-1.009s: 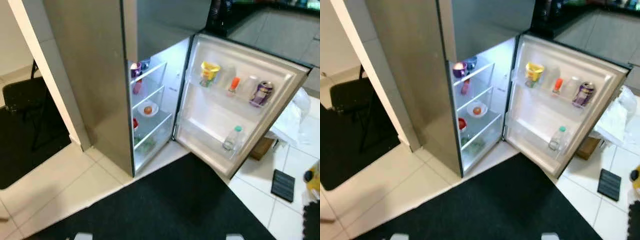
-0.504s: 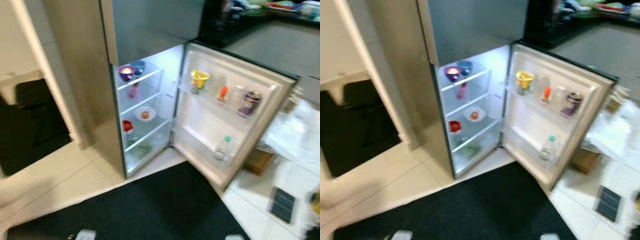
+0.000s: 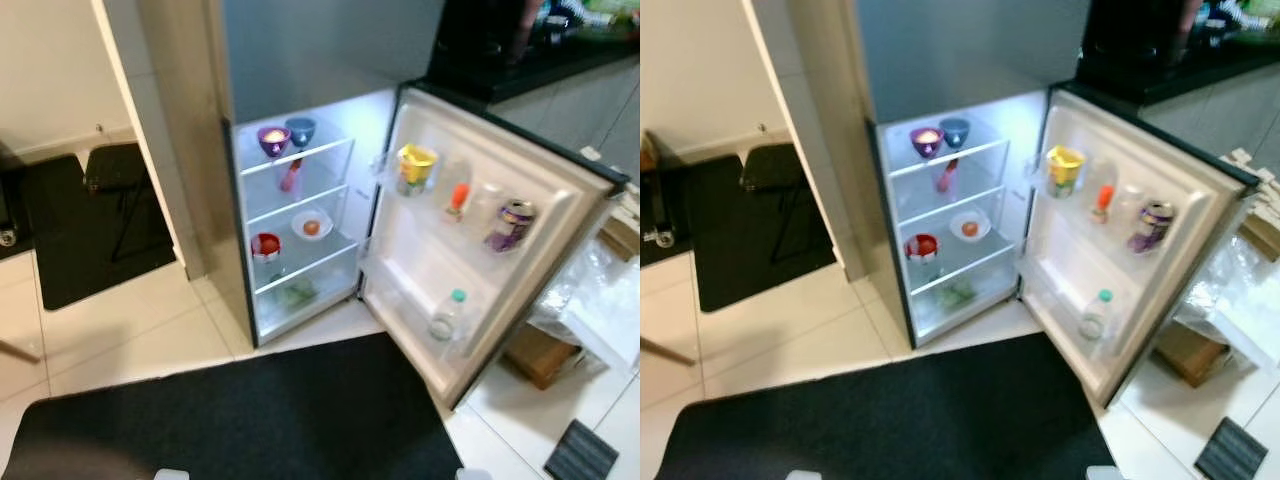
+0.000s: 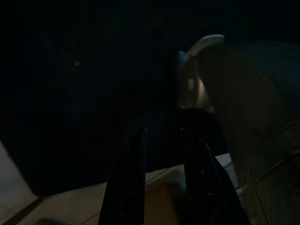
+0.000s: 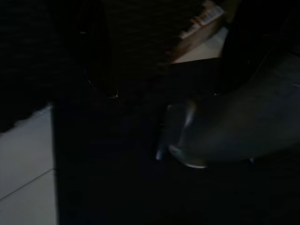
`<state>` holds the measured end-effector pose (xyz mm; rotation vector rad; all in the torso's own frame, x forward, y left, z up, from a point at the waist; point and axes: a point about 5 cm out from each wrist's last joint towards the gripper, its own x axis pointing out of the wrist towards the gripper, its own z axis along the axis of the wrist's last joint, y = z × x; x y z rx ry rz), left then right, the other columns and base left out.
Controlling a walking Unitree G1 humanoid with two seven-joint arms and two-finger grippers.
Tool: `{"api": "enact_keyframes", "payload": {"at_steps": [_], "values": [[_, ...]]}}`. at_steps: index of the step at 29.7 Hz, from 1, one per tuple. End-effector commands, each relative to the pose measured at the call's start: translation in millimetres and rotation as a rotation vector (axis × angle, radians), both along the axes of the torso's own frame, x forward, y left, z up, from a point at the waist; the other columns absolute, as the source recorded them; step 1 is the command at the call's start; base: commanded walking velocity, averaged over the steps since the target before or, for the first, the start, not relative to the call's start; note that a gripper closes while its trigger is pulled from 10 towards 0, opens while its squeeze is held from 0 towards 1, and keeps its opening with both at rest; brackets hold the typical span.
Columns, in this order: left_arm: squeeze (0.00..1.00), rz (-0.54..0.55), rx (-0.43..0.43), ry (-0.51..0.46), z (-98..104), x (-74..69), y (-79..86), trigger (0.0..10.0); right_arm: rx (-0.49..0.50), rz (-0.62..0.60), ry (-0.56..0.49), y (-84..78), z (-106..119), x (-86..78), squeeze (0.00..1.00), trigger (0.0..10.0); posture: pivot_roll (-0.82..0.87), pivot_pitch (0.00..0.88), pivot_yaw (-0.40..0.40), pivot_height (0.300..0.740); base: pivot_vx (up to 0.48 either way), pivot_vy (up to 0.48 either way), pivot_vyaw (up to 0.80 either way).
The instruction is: Restocking fridge
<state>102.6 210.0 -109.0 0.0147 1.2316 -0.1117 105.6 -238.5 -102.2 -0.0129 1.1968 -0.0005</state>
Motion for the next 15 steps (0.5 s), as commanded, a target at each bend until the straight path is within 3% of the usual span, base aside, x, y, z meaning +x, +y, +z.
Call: {"api": "enact_keyframes", "payload": {"at_steps": [1, 6, 15], "values": [[0.00, -0.024, -0.049, 0.013, -2.6, -1.6, -14.8, 10.0, 0.009, 0.007, -0.003, 4.8, -0.7, 1.8, 0.00, 10.0, 0.03, 0.000, -0.027, 0.740, 0.000, -0.412, 0.00], [0.00, -0.024, -0.052, 0.012, -2.6, -1.1, -15.9, 10.0, 0.005, 0.021, -0.007, 4.2, -0.2, 3.0, 0.00, 10.0, 0.03, 0.000, -0.030, 0.740, 0.000, -0.412, 0.08], [0.00, -0.021, -0.054, 0.011, -3.1, -1.9, -18.2, 10.0, -0.004, 0.018, -0.011, 2.2, 0.4, 3.4, 0.00, 10.0, 0.03, 0.000, -0.031, 0.740, 0.000, -0.400, 0.78]]}}
